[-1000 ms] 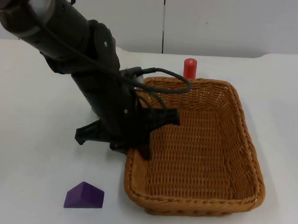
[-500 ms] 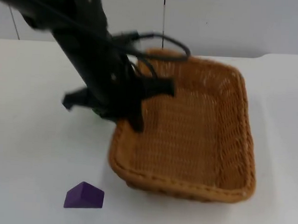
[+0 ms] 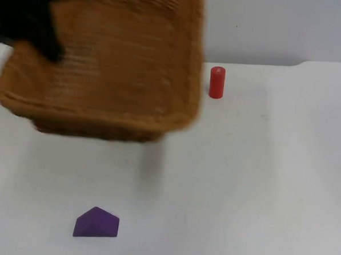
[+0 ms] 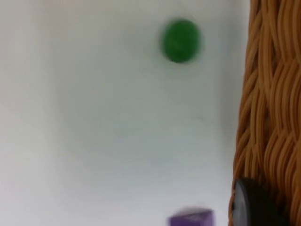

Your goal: Pick up the basket with the left hand and place the triangular block into the basket with the right hand.

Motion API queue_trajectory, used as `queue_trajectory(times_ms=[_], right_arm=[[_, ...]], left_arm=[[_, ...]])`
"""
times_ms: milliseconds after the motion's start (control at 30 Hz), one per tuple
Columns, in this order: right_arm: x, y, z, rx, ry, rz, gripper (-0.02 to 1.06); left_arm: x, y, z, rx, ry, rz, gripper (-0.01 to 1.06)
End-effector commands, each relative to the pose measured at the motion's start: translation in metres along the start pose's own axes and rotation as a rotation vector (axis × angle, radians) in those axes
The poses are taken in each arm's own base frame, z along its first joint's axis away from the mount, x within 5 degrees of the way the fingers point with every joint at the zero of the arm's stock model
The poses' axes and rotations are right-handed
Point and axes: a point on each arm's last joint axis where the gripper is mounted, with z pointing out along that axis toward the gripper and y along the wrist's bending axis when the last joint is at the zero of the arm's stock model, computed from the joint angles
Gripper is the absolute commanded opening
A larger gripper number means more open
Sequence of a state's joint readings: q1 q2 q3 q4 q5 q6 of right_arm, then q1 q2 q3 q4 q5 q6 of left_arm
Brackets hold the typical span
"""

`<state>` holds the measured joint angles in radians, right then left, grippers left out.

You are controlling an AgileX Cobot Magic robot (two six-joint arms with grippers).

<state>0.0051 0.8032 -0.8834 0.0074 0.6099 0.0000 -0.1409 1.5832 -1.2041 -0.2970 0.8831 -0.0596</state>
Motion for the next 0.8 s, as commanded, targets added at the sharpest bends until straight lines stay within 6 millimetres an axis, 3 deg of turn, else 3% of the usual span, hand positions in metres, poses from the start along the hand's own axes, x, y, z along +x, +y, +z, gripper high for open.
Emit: queue_trajectory(times_ms=[0,33,100,167,333,467,600,633,767], right_arm=[[-0.002,0.001,-0.002,-0.008,-0.011,-0.012,1.05],[-0.002,0.001,-0.002,-0.008,-0.011,-0.012,1.05],[-0.002,0.001,-0.002,-0.008,-0.011,-0.012,1.05],[-0.002,0.002,-0.002,-0.018,-0.011,-0.014,1.05],[-0.002,0.006,-0.001,-0.062,-0.01,-0.032,1.05],[0.001,0.013,0.009,-0.144,0.034,-0.072,1.05],[0.009,0.036,0.04,-0.412,0.147,-0.126,1.05],[0.009,0.036,0.04,-0.412,0.147,-0.126,1.05],[0.021,0.068,0.074,-0.675,0.234,-0.205,1.05]], left_arm=[[-0.003,0.011,-0.022,0.012,-0.044,-0.031,0.0],[-0.003,0.028,-0.034,0.003,-0.085,-0.09,0.0],[-0.002,0.03,-0.037,0.008,-0.097,-0.108,0.0],[0.003,0.052,-0.046,0.03,-0.162,-0.218,0.0],[0.019,0.081,-0.043,0.048,-0.2,-0.416,0.0],[0.028,0.09,-0.035,0.079,-0.192,-0.51,0.0],[0.029,0.093,-0.032,0.066,-0.206,-0.54,0.0],[0.029,0.093,-0.032,0.066,-0.206,-0.54,0.0],[0.027,0.094,-0.032,0.062,-0.23,-0.56,0.0]])
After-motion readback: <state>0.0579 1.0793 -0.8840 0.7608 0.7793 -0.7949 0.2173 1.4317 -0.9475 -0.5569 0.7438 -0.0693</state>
